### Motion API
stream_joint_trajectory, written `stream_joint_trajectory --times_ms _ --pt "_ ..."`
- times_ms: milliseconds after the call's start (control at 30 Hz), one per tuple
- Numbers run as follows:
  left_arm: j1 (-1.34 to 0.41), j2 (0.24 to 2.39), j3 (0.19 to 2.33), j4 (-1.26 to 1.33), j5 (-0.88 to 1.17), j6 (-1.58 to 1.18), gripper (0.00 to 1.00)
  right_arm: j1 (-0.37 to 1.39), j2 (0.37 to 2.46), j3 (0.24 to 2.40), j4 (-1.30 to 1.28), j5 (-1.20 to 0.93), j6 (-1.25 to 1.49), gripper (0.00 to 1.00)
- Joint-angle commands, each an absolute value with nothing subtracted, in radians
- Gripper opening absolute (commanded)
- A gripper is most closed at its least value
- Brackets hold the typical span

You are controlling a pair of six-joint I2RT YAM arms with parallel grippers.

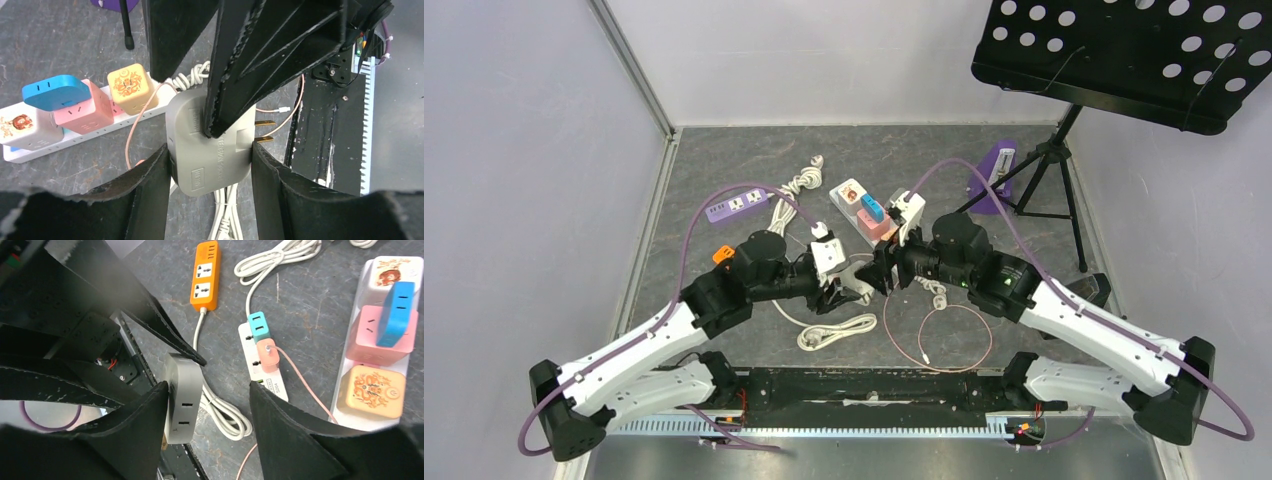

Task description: Insert the plug

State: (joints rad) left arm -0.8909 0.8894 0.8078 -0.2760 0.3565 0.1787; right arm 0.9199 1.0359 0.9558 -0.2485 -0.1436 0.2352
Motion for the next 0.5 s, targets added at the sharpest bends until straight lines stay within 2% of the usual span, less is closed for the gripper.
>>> stream_joint_trajectory --times_ms 0,67,133,200,233,300,333,467 --pt "-0.9 0.853 0.792 -0.205 0.348 0.266 0.05 0.919 1.058 0.981 -0.223 -0.23 0.245 0.58" --pt "-0.9 0.85 0.795 -0.206 0.348 0.269 0.06 0.919 1.071 0.98 -0.2 -0.267 0.267 0.45" --pt "-0.9 0.847 0.8 -0.206 0.344 0.265 0.08 0.919 1.075 0.976 -0.163 -0.295 0.297 0.23" --pt "-0.9 0.841 0.807 -0.206 0.329 0.242 0.19 0.919 1.07 0.961 -0.111 -0.327 0.331 0.06" --pt "-0.901 0.835 0.812 -0.203 0.316 0.225 0.3 0.919 1.066 0.953 -0.079 -0.334 0.343 0.0" --pt "-0.9 0.816 0.817 -0.193 0.293 0.178 0.55 0.919 1.046 0.939 -0.03 -0.331 0.361 0.0" --pt "-0.9 0.802 0.819 -0.185 0.284 0.158 0.6 0.919 1.036 0.932 -0.01 -0.326 0.367 0.0" --pt "-0.9 0.722 0.859 -0.194 0.211 0.016 0.67 0.919 0.979 0.917 0.074 -0.302 0.372 0.0"
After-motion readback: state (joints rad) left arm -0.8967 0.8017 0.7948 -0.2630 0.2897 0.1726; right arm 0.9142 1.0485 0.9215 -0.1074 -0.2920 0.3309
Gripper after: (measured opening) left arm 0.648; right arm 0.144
